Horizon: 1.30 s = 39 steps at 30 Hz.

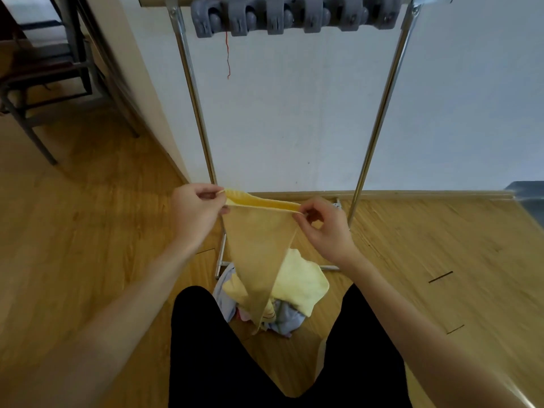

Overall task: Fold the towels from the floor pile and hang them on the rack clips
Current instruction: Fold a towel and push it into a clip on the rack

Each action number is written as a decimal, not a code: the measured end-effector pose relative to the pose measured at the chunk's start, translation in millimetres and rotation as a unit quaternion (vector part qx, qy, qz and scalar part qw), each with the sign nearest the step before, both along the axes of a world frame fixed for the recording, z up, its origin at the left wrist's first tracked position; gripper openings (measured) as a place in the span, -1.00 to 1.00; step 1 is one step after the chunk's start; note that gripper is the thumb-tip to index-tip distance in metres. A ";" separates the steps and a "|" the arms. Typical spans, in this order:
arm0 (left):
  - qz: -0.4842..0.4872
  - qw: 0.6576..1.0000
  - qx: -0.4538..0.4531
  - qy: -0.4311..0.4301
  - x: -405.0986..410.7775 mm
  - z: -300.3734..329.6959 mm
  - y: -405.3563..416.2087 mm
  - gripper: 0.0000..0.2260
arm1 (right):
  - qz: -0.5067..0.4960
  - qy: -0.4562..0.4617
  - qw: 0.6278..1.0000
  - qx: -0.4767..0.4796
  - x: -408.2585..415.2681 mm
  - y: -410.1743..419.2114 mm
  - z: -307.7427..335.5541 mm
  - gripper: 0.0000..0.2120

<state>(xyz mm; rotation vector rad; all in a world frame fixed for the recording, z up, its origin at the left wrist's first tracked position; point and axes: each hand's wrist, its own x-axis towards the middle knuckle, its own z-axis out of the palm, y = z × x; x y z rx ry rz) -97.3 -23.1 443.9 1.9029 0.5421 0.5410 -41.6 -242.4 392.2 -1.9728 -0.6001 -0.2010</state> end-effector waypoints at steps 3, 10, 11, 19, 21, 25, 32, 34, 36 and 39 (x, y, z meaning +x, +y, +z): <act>-0.060 0.976 0.193 0.082 1.6 -2.7 10.9 -0.90 | 0.040 0.019 0.995 -0.084 15.1 -7.2 16.3 -0.96; -0.226 0.939 0.156 0.206 22.6 42.4 7.3 -0.93 | 0.034 -0.021 0.990 -0.137 43.7 -23.9 57.7 -0.96; -0.252 0.937 0.091 0.223 24.4 52.1 5.8 -0.93 | 0.026 -0.026 0.990 -0.134 47.3 -28.1 63.3 -0.97; -0.250 0.924 -0.198 0.212 40.5 72.1 -4.1 -0.80 | -0.016 -0.040 0.995 -0.093 52.2 -54.7 90.6 -0.90; -0.242 0.909 -0.274 0.199 43.2 68.2 -6.1 -0.77 | -0.026 -0.036 0.996 -0.078 51.9 -60.4 92.7 -0.89; -0.233 0.921 -0.236 0.206 50.5 52.7 -12.2 -0.86 | -0.014 -0.040 0.997 -0.071 49.3 -67.9 93.9 -0.87; -0.250 0.919 0.227 0.204 68.1 61.8 -24.3 -0.87 | -0.003 -0.053 0.991 -0.124 56.7 -72.7 96.4 -0.86; -0.272 0.904 0.260 0.205 71.9 67.3 -25.5 -0.84 | -0.011 -0.064 0.992 -0.105 63.1 -76.6 100.7 -0.86; -0.301 0.902 0.246 0.186 74.2 74.9 -30.1 -0.90 | -0.021 -0.091 0.990 -0.104 69.1 -77.8 105.2 -0.85; -0.347 0.905 0.218 0.110 74.5 88.1 -39.9 -0.86 | -0.027 -0.123 0.986 -0.108 76.9 -73.9 109.3 -0.90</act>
